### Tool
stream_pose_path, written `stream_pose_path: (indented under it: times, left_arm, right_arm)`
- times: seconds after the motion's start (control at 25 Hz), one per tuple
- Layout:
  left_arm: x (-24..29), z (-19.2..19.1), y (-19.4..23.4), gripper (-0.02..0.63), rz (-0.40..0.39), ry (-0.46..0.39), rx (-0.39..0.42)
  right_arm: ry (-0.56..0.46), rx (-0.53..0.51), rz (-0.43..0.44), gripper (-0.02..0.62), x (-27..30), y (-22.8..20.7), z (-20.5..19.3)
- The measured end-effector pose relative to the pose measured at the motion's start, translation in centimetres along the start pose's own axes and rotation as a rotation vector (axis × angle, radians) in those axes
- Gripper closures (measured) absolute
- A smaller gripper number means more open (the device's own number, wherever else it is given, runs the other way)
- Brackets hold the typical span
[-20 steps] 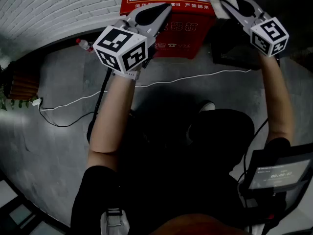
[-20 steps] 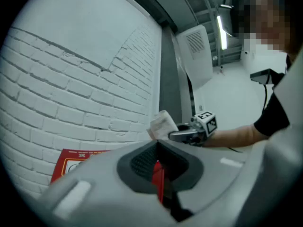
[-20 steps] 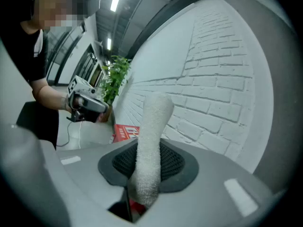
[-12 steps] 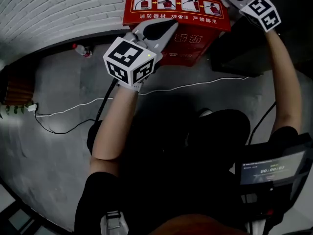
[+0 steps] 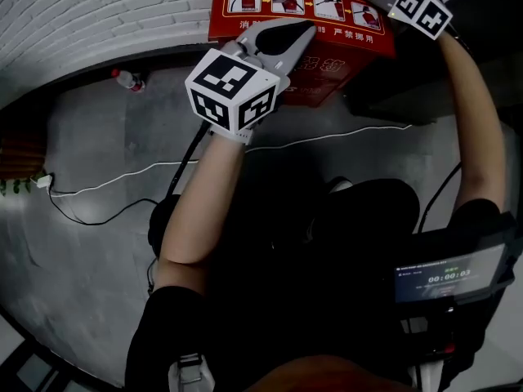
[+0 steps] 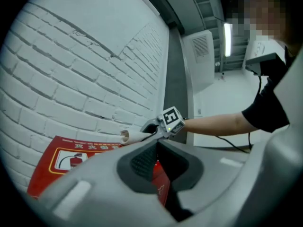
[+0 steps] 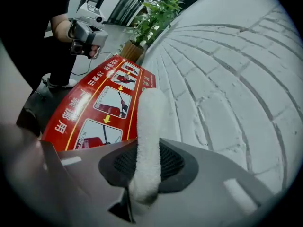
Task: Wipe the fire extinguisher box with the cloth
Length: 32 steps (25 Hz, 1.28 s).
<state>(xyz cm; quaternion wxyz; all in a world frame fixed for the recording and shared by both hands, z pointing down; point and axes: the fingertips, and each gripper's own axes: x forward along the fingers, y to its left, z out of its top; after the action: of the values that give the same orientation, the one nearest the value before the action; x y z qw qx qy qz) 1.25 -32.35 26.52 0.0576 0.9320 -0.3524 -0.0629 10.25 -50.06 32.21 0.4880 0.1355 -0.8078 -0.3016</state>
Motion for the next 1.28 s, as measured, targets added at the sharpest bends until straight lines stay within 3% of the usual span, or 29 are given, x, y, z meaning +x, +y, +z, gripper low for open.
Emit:
stream_pose_path:
  times: [0.64, 0.88, 1.04, 1.28]
  left_arm:
    - [-3.0, -0.8, -2.3, 0.604, 0.044, 0.044, 0.097]
    - [-4.6, -0.3, -1.0, 0.604, 0.079, 0.038, 0.102]
    - [-5.6, 0.5, 0.2, 0.603, 0.104, 0.008, 0.086]
    - [-7.4, 2.1, 2.9, 0.604, 0.163, -0.012, 0.073]
  right_arm:
    - [-0.009, -0.038, 0.223, 0.505, -6.7, 11.9, 4.2]
    - [0.027, -0.048, 0.323, 0.505, -7.7, 14.1, 5.3]
    - [-0.014, -0.029, 0.278, 0.505, -7.9, 11.4, 7.2]
    - [-0.064, -0.014, 0.104, 0.503, -5.9, 2.8, 11.1]
